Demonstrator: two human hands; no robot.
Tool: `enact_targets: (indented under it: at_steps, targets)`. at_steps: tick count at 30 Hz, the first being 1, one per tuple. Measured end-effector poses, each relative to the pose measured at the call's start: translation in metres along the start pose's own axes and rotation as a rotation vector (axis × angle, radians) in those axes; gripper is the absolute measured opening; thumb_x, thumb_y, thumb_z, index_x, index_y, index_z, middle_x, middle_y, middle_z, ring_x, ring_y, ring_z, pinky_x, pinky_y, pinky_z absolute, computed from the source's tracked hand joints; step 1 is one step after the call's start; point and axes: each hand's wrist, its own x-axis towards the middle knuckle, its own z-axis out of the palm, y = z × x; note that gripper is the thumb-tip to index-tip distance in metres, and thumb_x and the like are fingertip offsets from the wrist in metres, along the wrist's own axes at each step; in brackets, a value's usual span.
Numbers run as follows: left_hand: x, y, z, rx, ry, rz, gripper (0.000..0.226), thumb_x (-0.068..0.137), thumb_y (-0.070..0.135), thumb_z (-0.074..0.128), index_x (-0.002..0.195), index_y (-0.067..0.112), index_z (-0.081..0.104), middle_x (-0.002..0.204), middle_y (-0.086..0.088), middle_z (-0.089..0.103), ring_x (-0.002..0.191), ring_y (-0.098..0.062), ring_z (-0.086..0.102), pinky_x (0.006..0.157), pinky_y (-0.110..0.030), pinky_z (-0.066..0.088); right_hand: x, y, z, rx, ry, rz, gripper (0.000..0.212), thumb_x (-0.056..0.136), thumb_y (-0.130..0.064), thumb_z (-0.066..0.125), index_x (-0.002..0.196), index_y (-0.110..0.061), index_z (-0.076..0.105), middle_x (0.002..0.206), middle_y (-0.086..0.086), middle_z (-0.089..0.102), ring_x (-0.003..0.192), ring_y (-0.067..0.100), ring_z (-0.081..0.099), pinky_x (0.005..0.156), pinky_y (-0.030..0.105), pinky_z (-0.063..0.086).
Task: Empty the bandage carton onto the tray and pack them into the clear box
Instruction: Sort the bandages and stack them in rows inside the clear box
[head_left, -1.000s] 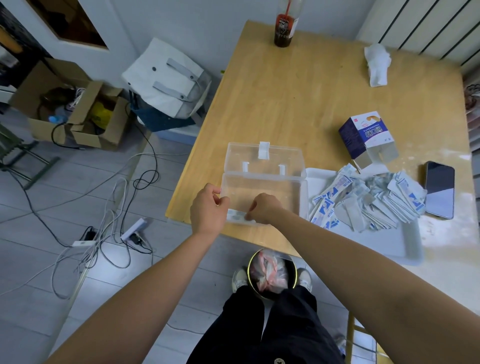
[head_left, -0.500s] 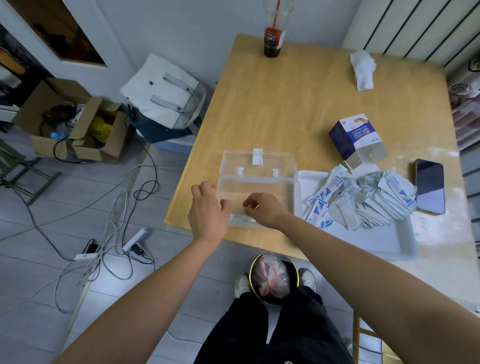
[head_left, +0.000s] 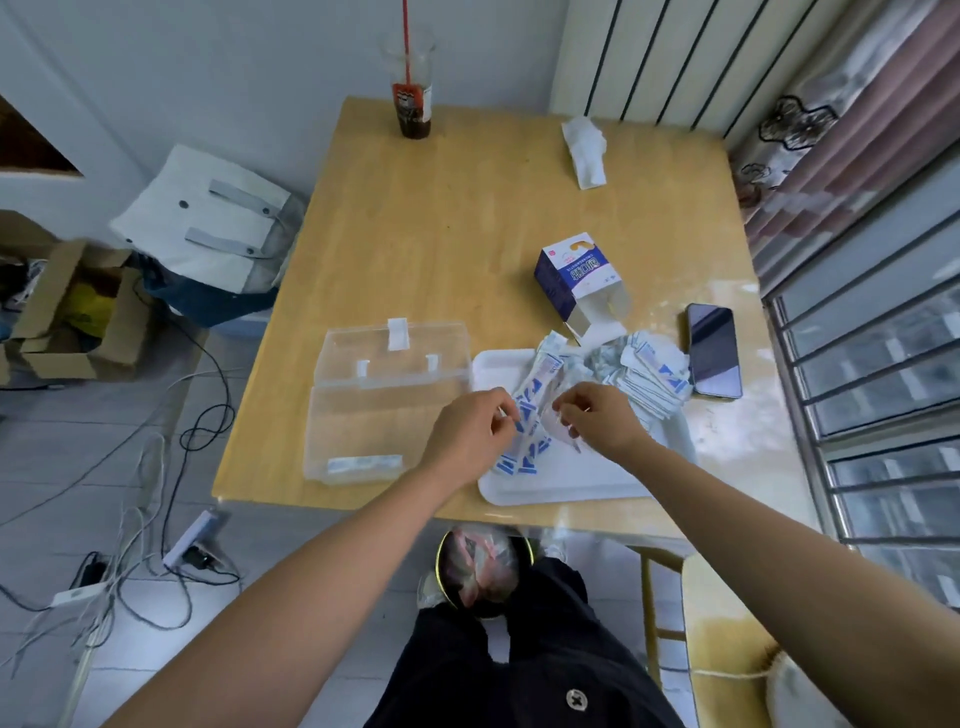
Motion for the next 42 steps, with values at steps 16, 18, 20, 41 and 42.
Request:
enact_targets:
  at_steps: [16,18,20,41,42]
  targets:
    - [0.047,0.009,0.098,0.752,-0.081,-0.224,0.049,0.091,0.039,0.056,0.118,0.000,0.045,0.113,-0.012,0.048,0.105,-0.027,0.044,0.090,-0.033,0.037,0.003,0.060,-0.002,0.073,-0.254,0.111,0.020,0.089,-0.012,0.054,0.109,-0.013,0.058,0.083,0.005,0.065,0.066,0.017,0.064,0.064,0.027,0.049]
    - [0.049,0.007,0.103,0.780,-0.057,-0.230,0.051,0.089,0.042,0.059,0.116,0.001,0.045,0.109,-0.011,0.048,0.102,-0.026,0.044,0.087,-0.032,0.036,0.006,0.060,-0.002,0.090,-0.243,0.096,0.021,0.090,-0.013,0.052,0.110,-0.014,0.058,0.083,0.006,0.065,0.067,0.018,0.065,0.065,0.029,0.049]
    - [0.050,0.008,0.103,0.760,-0.065,-0.232,0.053,0.088,0.043,0.061,0.117,0.001,0.045,0.110,-0.011,0.048,0.103,-0.026,0.045,0.089,-0.032,0.037,0.009,0.061,-0.003,0.089,-0.239,0.081,0.022,0.090,-0.012,0.052,0.111,-0.014,0.058,0.085,0.011,0.067,0.067,0.018,0.065,0.066,0.030,0.049]
    - [0.054,-0.008,0.093,-0.269,-0.076,-0.336,0.028,0.089,0.009,0.059,0.117,0.010,0.057,0.105,-0.005,0.066,0.096,-0.026,0.063,0.080,-0.036,0.052,0.020,0.048,0.012,0.042,-0.321,0.071,0.019,0.089,-0.016,0.059,0.107,-0.009,0.059,0.092,0.008,0.064,0.077,0.021,0.057,0.074,0.034,0.053]
    - [0.054,-0.005,0.092,-0.354,-0.084,-0.377,0.027,0.090,0.009,0.056,0.116,0.012,0.058,0.106,-0.007,0.067,0.097,-0.026,0.063,0.082,-0.038,0.052,0.019,0.047,0.012,0.054,-0.318,0.074,0.018,0.089,-0.018,0.060,0.104,-0.008,0.060,0.090,0.008,0.064,0.076,0.020,0.057,0.072,0.033,0.051]
